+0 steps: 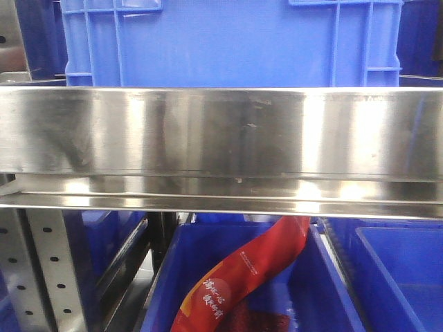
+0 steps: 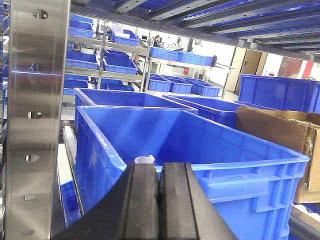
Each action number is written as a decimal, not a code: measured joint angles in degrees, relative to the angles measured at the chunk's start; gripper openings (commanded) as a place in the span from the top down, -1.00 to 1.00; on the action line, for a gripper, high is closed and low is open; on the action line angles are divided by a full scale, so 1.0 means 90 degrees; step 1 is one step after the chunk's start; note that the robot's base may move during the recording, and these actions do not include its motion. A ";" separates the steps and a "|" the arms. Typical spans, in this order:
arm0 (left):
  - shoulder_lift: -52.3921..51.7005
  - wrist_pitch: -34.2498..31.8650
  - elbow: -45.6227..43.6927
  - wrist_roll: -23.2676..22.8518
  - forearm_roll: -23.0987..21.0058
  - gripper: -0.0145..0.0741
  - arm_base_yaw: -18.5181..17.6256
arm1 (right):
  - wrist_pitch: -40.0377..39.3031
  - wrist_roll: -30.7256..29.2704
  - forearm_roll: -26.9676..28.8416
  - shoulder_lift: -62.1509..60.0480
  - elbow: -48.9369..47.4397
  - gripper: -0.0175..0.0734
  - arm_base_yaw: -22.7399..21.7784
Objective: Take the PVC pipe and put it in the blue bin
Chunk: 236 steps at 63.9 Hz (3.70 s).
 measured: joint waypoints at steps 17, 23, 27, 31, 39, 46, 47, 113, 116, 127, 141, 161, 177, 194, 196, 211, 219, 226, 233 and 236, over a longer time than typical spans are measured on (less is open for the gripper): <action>0.0000 0.0000 0.0000 0.0000 0.0000 0.92 0.0000 | -0.0691 0.0000 -0.0013 -0.0706 0.1321 0.98 -0.0401; 0.0000 0.0000 0.0000 0.0000 0.0000 0.92 0.0000 | -0.1229 0.0000 0.0097 -0.0920 0.1818 0.98 -0.0403; 0.0000 0.0000 0.0000 0.0000 0.0000 0.92 0.0000 | -0.1251 0.0000 0.0284 -0.0977 0.2003 0.98 -0.0450; 0.0000 0.0000 0.0000 0.0000 0.0000 0.92 0.0000 | -0.1195 0.0000 0.0387 -0.0987 0.2058 0.98 -0.0539; 0.0000 0.0000 0.0000 0.0000 0.0000 0.92 0.0000 | -0.1179 0.0000 0.0430 -0.1013 0.2073 0.98 -0.0798; 0.0000 0.0000 0.0000 0.0000 0.0000 0.92 0.0000 | -0.1179 0.0000 0.0343 -0.1013 0.2073 0.98 -0.0930; 0.0000 0.0000 0.0000 0.0000 0.0000 0.92 0.0000 | -0.1179 0.0000 0.0298 -0.1013 0.2073 0.98 -0.0930; 0.0000 -0.0012 0.0000 0.0000 0.0000 0.92 0.0000 | -0.1142 0.0000 -0.0100 -0.1013 0.2073 0.98 -0.0930; 0.0000 -0.0012 0.0000 0.0000 0.0000 0.92 0.0000 | -0.1142 0.0000 -0.0100 -0.1013 0.2073 0.98 -0.0930; 0.0000 -0.0012 0.0000 0.0000 0.0000 0.92 0.0000 | -0.1142 0.0000 -0.0100 -0.1013 0.2073 0.98 -0.0930; -0.0027 -0.0012 0.0003 0.0000 0.0000 0.92 0.0000 | -0.1142 0.0000 -0.0100 -0.1013 0.2073 0.98 -0.0930; -0.0724 -0.0599 0.1647 0.0000 0.0174 0.92 0.0499 | -0.1142 0.0000 -0.0100 -0.1013 0.2073 0.98 -0.0930; -0.2065 -0.0958 0.3382 0.0000 0.0903 0.92 0.1399 | -0.1142 0.0000 -0.0100 -0.1013 0.2073 0.98 -0.0930; -0.3281 -0.0807 0.4326 0.0000 0.1715 0.92 0.2222 | -0.1142 0.0000 -0.0100 -0.1013 0.2079 0.98 -0.0930; -0.3316 -0.0807 0.4355 0.0000 0.1674 0.92 0.2222 | -0.1142 0.0000 -0.0100 -0.1013 0.2079 0.98 -0.0930; -0.3330 -0.0766 0.4373 0.0000 0.1466 0.92 0.2250 | -0.1140 0.0000 -0.0100 -0.1013 0.2078 0.98 -0.0930; -0.3344 -0.0766 0.4384 0.0000 0.1432 0.92 0.2250 | -0.1140 0.0000 -0.0100 -0.1013 0.2078 0.98 -0.0930; -0.3344 -0.0754 0.4384 0.0000 0.1421 0.92 0.2250 | -0.1140 0.0000 -0.0100 -0.1013 0.2078 0.98 -0.0930; -0.3344 -0.0754 0.4384 0.0000 0.1421 0.92 0.2250 | -0.1140 0.0000 -0.0100 -0.1013 0.2078 0.98 -0.0930; -0.3344 -0.0754 0.4384 0.0000 0.1421 0.92 0.2250 | -0.1140 0.0000 -0.0104 -0.1013 0.2078 0.98 -0.0930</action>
